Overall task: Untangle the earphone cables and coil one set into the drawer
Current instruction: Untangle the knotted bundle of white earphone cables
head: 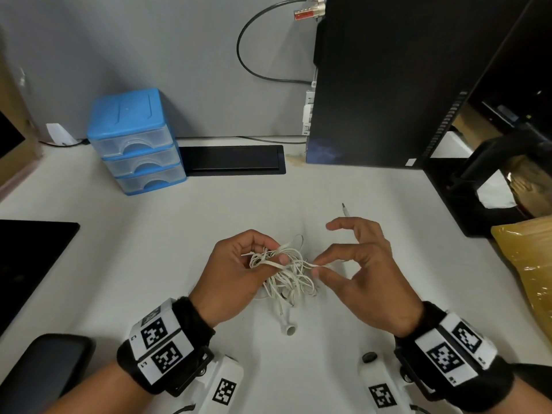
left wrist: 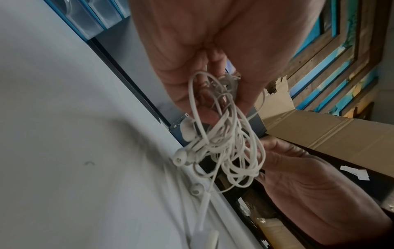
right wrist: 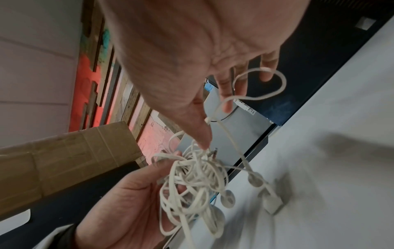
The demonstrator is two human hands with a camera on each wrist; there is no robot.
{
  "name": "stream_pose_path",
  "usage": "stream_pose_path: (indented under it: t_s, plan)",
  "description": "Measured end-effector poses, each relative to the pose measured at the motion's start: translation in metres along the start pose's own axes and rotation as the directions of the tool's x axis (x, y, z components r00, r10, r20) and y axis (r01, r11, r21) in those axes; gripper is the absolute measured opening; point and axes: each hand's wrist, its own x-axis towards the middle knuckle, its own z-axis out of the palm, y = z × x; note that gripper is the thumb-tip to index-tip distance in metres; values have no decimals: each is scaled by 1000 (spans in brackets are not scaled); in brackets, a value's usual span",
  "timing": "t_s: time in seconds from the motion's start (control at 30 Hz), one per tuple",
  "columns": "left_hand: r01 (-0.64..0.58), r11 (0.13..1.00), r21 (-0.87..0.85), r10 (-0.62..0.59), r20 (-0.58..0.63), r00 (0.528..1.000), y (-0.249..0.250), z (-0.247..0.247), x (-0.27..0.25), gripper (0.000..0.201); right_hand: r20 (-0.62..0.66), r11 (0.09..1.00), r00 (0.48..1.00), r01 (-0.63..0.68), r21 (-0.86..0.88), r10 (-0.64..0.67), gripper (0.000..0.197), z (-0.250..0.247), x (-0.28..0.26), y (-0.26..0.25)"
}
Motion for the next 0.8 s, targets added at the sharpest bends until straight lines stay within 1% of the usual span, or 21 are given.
stream_pose_path:
  t_s: [0.07,0.17,0.23,0.3,0.37,0.47,0.53,0.6,0.7,0.8]
  plan:
    - [10,1000,-8,-10,10,1000,1,2,-1,17,-12,998,1000,9,-65,-10,15,0,-1,2]
    - [29,999,-24,-29,31,999,2,4,-4,13,-43,990,999,14,-142,-20,7,2,0,4]
    - [48,998,-35,-46,43,998,3,4,-4,10,-50,984,999,12,-178,-21,6,2,0,4]
    - [58,998,-31,-57,44,997,3,3,-5,15,-58,985,998,21,-174,-32,9,1,0,3]
    - [56,998,-18,-56,36,998,3,4,-6,16,-67,992,996,47,-119,-55,11,0,0,0]
    - [68,998,-17,-68,14,998,3,6,-6,14,-49,996,996,78,41,-76,8,0,0,-6]
    - [73,997,-17,-73,1,997,3,6,-7,13,-6,981,999,52,188,-52,6,0,-1,-10]
    - [68,998,-17,-68,-11,998,3,6,-7,13,24,952,999,18,306,-27,9,-1,-1,-12]
    - [60,998,-34,-60,-11,998,3,6,-7,13,24,933,1000,0,359,-9,9,0,-1,-9]
    - [33,998,-50,-32,15,999,5,8,-10,14,16,952,1000,14,305,-20,9,4,-2,-6]
